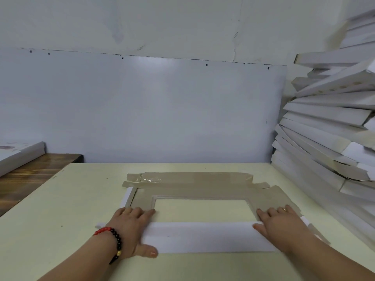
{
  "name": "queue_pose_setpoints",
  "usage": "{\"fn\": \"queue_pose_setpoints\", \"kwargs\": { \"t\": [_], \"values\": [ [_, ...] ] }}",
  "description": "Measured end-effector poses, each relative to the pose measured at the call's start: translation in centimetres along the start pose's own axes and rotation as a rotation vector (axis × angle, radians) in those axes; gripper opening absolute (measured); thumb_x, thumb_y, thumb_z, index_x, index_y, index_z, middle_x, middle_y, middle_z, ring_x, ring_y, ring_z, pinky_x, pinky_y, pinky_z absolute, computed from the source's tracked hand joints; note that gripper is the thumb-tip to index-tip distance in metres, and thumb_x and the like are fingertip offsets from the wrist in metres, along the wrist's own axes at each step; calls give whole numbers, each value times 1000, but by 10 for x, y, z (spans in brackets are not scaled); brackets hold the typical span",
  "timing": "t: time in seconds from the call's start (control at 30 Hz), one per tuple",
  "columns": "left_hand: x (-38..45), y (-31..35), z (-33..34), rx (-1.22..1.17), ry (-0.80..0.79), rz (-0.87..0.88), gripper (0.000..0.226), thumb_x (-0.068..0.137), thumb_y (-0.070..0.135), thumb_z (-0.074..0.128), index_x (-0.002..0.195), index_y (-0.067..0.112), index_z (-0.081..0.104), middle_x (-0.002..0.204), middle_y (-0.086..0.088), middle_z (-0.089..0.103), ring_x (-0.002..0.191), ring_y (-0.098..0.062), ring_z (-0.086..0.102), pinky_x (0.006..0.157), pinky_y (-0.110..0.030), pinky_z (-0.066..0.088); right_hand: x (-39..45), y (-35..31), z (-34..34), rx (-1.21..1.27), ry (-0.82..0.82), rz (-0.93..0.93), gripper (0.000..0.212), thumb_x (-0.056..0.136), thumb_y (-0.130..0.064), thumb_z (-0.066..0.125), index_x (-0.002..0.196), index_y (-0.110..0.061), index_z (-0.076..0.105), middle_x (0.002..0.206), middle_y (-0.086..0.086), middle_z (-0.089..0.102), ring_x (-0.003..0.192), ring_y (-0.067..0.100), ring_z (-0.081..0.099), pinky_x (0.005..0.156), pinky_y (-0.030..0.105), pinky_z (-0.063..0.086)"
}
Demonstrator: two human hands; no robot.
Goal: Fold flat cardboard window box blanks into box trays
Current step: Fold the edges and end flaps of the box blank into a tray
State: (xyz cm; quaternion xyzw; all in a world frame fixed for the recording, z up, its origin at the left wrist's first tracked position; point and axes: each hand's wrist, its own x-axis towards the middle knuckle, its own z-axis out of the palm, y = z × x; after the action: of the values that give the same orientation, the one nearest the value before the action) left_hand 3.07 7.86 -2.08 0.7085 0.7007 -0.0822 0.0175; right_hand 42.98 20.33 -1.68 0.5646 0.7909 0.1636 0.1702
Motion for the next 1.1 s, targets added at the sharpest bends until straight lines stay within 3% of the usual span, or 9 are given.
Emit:
{"fn": "queue_pose_setpoints", "kwargs": {
  "t": [0.13, 0.27, 0.43, 0.57, 0.7, 0.77, 0.93, 1.03, 1.1],
  "values": [
    [18, 23, -17, -7, -96, -22, 108, 40, 92, 53, 132, 36, 39, 122, 10, 47, 114, -17, 44, 102, -33, 29, 10, -18, -7, 73, -41, -4, 71, 92, -71, 16, 145, -25, 29, 137, 5, 43, 127, 26, 41, 104, 47, 27],
    [26, 31, -34, 32, -242, -73, 110, 32, 94, 57, 117, 25, 44, 112, 5, 58, 103, -21, 50, 101, -40, 30, 15, -18, -8, 223, -74, 29, 76, 86, -79, 16, 142, -30, 33, 135, 3, 39, 126, 26, 38, 96, 45, 33],
    [23, 31, -37, -48, -242, -95, 92, 34, 93, 58, 99, 29, 46, 92, 13, 53, 89, -17, 53, 83, -34, 38, 11, -23, -30, 354, -38, -87, 131, 41, -90, -24, 146, -34, 31, 139, 1, 43, 126, 22, 46, 103, 41, 27],
    [16, 33, -39, -322, -220, -126, 75, 42, 74, 73, 99, 32, 48, 94, 17, 54, 86, -9, 57, 70, -27, 47, 4, -35, -44, 470, 17, -229, 76, 84, -81, 23, 137, -33, 48, 129, -7, 59, 120, 15, 52, 102, 33, 27],
    [5, 44, -46, -417, -211, -66, 49, 52, 66, 74, 81, 30, 56, 86, 15, 61, 80, -6, 61, 63, -22, 47, -13, -37, -64, 606, 49, -336, 41, 84, -67, 55, 97, -30, 63, 94, -9, 65, 90, 12, 54, 73, 20, 33],
    [-3, 52, -48, -408, -193, -43, 52, 63, 77, 61, 79, 27, 55, 81, 13, 59, 78, -9, 59, 65, -24, 45, -23, -39, -69, 533, 97, -349, 39, 85, -68, 52, 94, -31, 60, 90, -5, 64, 83, 15, 50, 66, 22, 31],
    [-15, 72, -29, -215, -91, -19, 51, 90, 71, 30, 93, 24, 48, 92, 4, 54, 85, -18, 52, 74, -31, 42, -41, -65, -61, 323, 239, -374, 49, 96, -62, 32, 116, -25, 57, 105, 2, 67, 99, 25, 57, 81, 30, 28],
    [-15, 83, -9, -122, 93, -7, 52, 92, 66, 29, 118, 24, 45, 119, 1, 52, 110, -21, 47, 93, -33, 39, -47, -80, -50, 366, 301, -368, 46, 98, -55, 29, 131, -30, 51, 124, -7, 57, 113, 16, 51, 104, 30, 27],
    [-10, 91, 1, -107, 189, 22, 59, 95, 60, 24, 141, 24, 32, 147, -1, 34, 135, -24, 29, 111, -37, 25, -52, -96, -48, 340, 369, -340, 45, 96, -48, 37, 130, -29, 58, 128, -12, 59, 118, 11, 55, 108, 30, 32]
  ]
}}
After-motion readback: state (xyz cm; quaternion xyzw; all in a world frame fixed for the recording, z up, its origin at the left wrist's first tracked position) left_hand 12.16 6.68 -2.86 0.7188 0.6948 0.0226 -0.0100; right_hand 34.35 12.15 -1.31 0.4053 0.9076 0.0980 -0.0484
